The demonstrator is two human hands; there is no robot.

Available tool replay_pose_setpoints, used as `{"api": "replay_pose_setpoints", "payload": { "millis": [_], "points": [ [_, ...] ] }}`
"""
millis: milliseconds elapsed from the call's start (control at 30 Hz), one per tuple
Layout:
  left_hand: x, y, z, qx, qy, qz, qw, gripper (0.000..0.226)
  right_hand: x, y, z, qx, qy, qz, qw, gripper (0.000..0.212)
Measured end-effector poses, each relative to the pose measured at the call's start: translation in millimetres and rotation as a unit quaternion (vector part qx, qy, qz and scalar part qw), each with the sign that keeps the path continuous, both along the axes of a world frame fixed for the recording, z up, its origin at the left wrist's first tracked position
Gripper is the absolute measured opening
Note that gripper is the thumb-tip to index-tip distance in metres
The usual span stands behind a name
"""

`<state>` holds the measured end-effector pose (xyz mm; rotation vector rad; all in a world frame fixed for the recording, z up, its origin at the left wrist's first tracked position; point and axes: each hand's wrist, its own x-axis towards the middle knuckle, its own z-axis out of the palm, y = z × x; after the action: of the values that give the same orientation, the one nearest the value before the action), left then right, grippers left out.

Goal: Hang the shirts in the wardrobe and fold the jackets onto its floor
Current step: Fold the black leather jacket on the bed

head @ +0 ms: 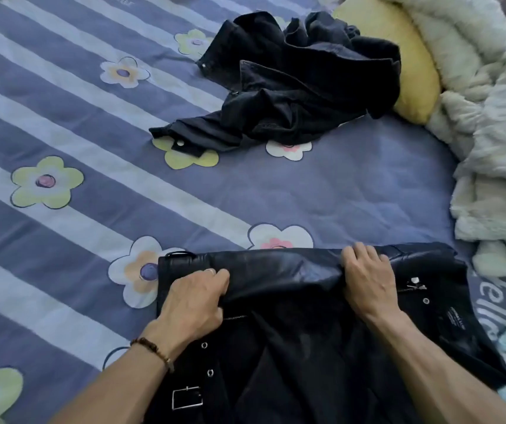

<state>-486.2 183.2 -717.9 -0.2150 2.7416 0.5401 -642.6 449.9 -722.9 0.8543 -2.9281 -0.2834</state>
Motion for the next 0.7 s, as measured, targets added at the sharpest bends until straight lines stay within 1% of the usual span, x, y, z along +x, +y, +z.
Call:
{"api": "replay_pose_setpoints", "payload": {
  "millis": [67, 133, 167, 200, 267, 300, 333, 367, 400, 433, 467, 533, 567, 633, 700],
  "points": [
    [14, 4, -3, 0.020, -0.015, -0.013, 1.000, 0.025, 18, 16, -11, 0.010, -0.017, -0.002, 1.000, 0.026],
    [15, 8, -5, 0.055, -0.005, -0.032, 0.998, 0.034, 34, 26, -25, 0.013, -0.059, 0.002, 0.998, 0.030],
    [11, 11, -5, 0.066, 0.026, -0.038, 0.997, 0.036, 40, 29, -31, 0.005, -0.078, 0.001, 0.997, 0.034],
    [5, 13, -7, 0.063, 0.077, -0.042, 0.994, 0.033, 45, 29, -35, -0.014, -0.094, -0.009, 0.995, 0.039],
    [-16, 19, -17, 0.008, 0.193, -0.039, 0.980, 0.023, 50, 21, -36, -0.060, -0.111, -0.059, 0.990, 0.041],
    [-29, 23, -22, -0.025, 0.210, -0.036, 0.977, 0.026, 47, 15, -33, -0.077, -0.107, -0.086, 0.988, 0.037],
    [-42, 28, -26, -0.050, 0.176, -0.043, 0.982, 0.041, 41, 8, -30, -0.088, -0.096, -0.109, 0.985, 0.035],
    [-51, 33, -30, -0.061, 0.120, -0.052, 0.990, 0.060, 36, -2, -26, -0.094, -0.082, -0.116, 0.985, 0.035],
    [-57, 37, -37, -0.070, 0.073, -0.064, 0.993, 0.076, 32, -12, -23, -0.097, -0.067, -0.101, 0.988, 0.034],
    [-60, 42, -47, -0.076, 0.023, -0.072, 0.994, 0.085, 30, -24, -24, -0.107, -0.055, -0.061, 0.991, 0.033],
    [-60, 43, -58, -0.086, 0.002, -0.075, 0.993, 0.089, 30, -36, -28, -0.118, -0.058, -0.007, 0.991, 0.034],
    [-60, 45, -75, -0.090, 0.010, -0.073, 0.993, 0.094, 30, -56, -45, -0.110, -0.108, 0.082, 0.985, 0.049],
    [-58, 43, -80, -0.092, 0.017, -0.076, 0.993, 0.094, 30, -62, -51, -0.093, -0.135, 0.103, 0.981, 0.055],
    [-57, 39, -90, -0.093, 0.021, -0.080, 0.992, 0.092, 16, -58, -66, -0.060, -0.168, 0.109, 0.978, 0.062],
    [-58, 39, -92, -0.093, 0.022, -0.078, 0.992, 0.092, -7, -36, -72, -0.031, -0.176, 0.086, 0.980, 0.066]
  ]
}}
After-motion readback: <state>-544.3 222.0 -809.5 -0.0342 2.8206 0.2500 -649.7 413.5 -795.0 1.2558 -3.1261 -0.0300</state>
